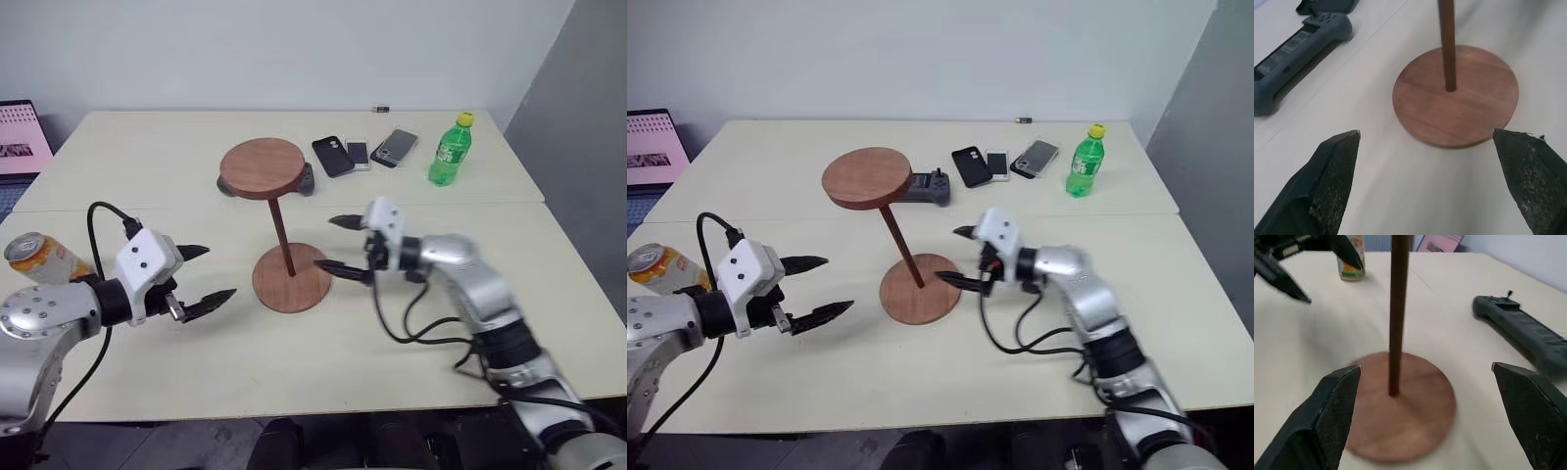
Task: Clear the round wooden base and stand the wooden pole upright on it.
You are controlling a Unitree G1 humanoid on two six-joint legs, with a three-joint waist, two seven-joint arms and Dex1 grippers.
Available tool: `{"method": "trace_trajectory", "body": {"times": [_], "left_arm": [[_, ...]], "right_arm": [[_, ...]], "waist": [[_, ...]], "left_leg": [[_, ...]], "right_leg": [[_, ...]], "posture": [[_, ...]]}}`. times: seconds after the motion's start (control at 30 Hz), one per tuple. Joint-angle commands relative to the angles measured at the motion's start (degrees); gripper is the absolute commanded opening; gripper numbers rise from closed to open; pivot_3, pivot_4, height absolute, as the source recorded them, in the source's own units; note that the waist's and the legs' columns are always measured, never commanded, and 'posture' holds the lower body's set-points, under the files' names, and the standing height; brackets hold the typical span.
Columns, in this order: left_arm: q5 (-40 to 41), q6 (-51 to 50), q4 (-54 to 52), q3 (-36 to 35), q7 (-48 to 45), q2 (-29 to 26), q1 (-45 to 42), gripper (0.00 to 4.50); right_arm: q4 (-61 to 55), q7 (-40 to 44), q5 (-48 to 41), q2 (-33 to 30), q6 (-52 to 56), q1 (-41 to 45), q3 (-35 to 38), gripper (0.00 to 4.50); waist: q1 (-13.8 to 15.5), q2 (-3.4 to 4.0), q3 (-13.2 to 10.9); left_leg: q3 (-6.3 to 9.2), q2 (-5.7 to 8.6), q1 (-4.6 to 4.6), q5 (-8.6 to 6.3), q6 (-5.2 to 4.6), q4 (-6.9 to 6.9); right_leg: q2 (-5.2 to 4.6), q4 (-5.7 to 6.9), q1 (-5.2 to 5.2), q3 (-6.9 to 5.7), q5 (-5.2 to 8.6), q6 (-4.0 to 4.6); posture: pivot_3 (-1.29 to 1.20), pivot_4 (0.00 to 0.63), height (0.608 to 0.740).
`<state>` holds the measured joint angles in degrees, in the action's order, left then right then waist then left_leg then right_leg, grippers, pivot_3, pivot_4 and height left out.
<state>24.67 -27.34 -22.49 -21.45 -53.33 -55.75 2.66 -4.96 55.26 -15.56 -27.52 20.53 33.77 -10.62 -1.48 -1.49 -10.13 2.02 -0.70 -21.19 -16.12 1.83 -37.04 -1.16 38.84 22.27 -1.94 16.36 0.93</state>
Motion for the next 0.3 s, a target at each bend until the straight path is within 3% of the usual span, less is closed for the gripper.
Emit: {"method": "trace_trajectory", "body": {"times": [0.03,0.13,0.3], "left_arm": [[-0.1,0.0,0.3,-4.6,-1.4,-1.7,1.5,4.5],[0.0,0.4,0.9,-6.9,-3.1,-2.3,3.7,4.5],[-1.2,1.5,2.2,-7.1,-5.5,-3.6,5.7,4.5]], "right_arm": [[-5.4,5.3,-4.1,-5.3,-1.5,-2.0,4.9,4.49],[-7.6,9.0,-6.1,-11.2,-0.6,-4.2,7.9,4.49],[-9.1,10.6,-8.9,-15.0,2.2,-5.8,9.6,4.49]], "waist": [[0.0,-0.02,0.0],[-0.2,-0.02,-0.1],[-0.2,0.05,-0.3]], "left_leg": [[0.0,0.0,0.01,0.0,0.0,0.02],[-0.01,-0.03,0.03,0.0,0.0,0.03],[-0.03,-0.03,0.05,0.0,0.0,0.03]], "right_leg": [[0.0,-0.01,0.0,0.0,0.01,0.0],[0.01,0.02,0.0,0.0,0.04,0.02],[0.01,0.04,-0.01,0.0,0.16,-0.15]], "posture": [[0.0,0.15,0.74],[0.0,0.15,0.74],[0.0,0.15,0.74]]}}
